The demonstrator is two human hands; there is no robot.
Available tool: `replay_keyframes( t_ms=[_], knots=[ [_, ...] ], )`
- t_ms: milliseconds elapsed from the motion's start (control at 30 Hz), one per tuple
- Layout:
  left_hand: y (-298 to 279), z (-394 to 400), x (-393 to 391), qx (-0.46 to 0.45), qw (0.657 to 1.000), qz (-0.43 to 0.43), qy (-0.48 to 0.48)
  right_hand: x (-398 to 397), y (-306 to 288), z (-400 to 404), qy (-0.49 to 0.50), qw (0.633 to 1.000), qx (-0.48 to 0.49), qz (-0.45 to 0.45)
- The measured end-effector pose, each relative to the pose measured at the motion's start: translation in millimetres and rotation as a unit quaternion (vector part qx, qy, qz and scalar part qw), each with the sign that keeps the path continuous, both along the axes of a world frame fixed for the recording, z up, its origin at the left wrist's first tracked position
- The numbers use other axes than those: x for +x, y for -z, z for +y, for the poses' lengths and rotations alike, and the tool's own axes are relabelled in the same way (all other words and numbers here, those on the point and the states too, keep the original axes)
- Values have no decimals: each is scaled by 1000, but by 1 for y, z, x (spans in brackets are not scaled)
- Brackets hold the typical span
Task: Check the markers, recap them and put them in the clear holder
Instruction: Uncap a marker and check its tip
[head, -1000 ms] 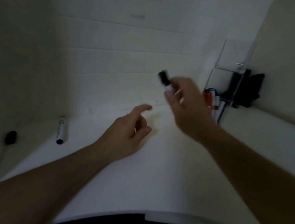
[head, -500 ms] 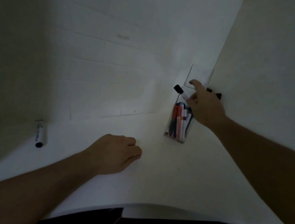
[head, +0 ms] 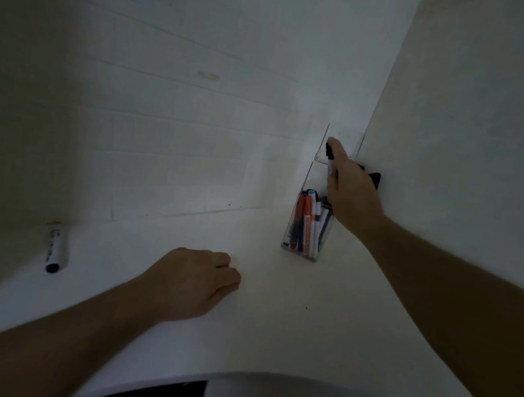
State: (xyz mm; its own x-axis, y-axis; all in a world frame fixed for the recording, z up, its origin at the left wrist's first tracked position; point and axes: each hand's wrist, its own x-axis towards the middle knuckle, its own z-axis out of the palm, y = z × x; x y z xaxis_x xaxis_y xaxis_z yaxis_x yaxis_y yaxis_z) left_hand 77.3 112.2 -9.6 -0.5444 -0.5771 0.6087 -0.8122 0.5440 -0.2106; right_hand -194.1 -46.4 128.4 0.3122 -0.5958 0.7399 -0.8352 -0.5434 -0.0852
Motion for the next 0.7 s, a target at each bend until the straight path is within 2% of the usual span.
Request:
replay_keyframes(
  t_ms=[67,167,233,433,533,600,700],
  knots=[
    [0,0,0,3,1000,-2,-6,0,4,2,9,1000,29,7],
    [-1,1,1,1,1000,-2,-16,-4,19,-2,67,991,68,98],
    [-3,3,1,-3,1000,7,-23,-7,30,-4,88,984,95,125],
    [-1,1,4,-5,998,23,-65,-10,36,-3,70,988,127,56],
    [-1,2,9,4,996,25,-85,7,39,16,67,995,70,-15],
    [-4,4,17,21,996,34,-83,29,45,31,22,998,31,-43],
    [-20,8,34,71,989,65,-113,68,63,53,-68,993,74,-60]
  ],
)
